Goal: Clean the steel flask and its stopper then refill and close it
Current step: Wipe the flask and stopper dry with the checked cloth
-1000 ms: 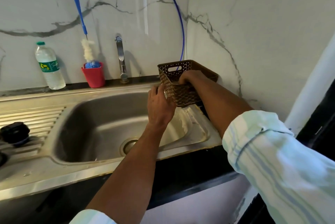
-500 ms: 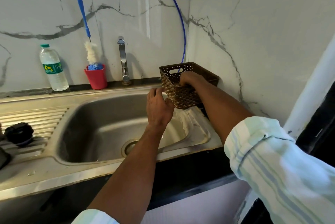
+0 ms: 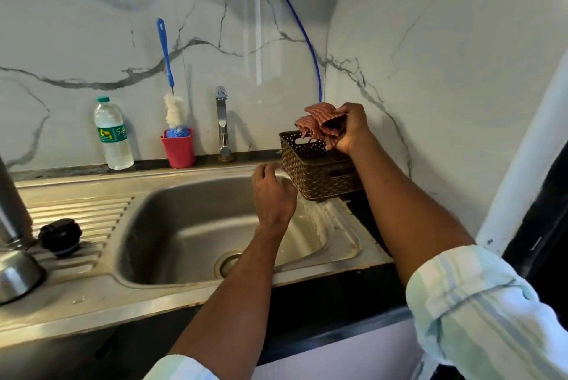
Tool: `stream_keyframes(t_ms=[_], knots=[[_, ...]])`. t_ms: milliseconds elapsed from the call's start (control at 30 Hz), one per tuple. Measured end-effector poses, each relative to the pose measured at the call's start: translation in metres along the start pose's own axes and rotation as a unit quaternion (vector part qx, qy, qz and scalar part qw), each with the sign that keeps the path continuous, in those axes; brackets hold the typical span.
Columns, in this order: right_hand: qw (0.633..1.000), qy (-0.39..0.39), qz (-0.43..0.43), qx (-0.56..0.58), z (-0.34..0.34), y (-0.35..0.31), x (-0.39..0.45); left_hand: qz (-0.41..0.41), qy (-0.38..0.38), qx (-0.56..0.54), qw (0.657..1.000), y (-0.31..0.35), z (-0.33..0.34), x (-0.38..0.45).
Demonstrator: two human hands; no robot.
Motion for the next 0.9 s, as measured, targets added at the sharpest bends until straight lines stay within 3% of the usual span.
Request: stream_keyframes(t_ms=[67, 133, 300, 467, 733, 900], knots=[[0.996, -0.054, 0.025, 0.06, 0.015, 0.006, -0.014, -0.009, 0.044, -0.033, 0.998, -0.001, -0.015, 0.002], [0.993, -0.097, 0.036, 0.051, 0.033, 0.016, -0.035, -0.044, 0.088, -0.056, 0.994, -0.006, -0.037, 0.005], [0.987, -0.137, 0.08, 0.03, 0.078, 0.068, -0.074, -0.114, 0.203, -0.113, 0.966, -0.024, -0.112, 0.005], [0.972, -0.185, 0.146, 0.021, 0.151, 0.146, -0.107, -0.13, 0.254, -0.061, 0.957, -0.05, -0.198, -0.002], [0.947, -0.243, 0.19, 0.095, 0.279, 0.228, -0.18, -0.061, 0.37, 0.028, 0.926, -0.084, -0.358, -0.002], [0.935, -0.271, 0.189, 0.133, 0.324, 0.245, -0.196, -0.142, 0.364, 0.088, 0.916, -0.129, -0.432, 0.022]])
Point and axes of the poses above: each hand's wrist, its own x-axis towards the middle knuckle, its own z-axis out of the palm, y = z × x, the point moved 10 cm from there along x, towards the middle knuckle, and after that the axes turned 2 degrees about y, right-handed, at the moved point
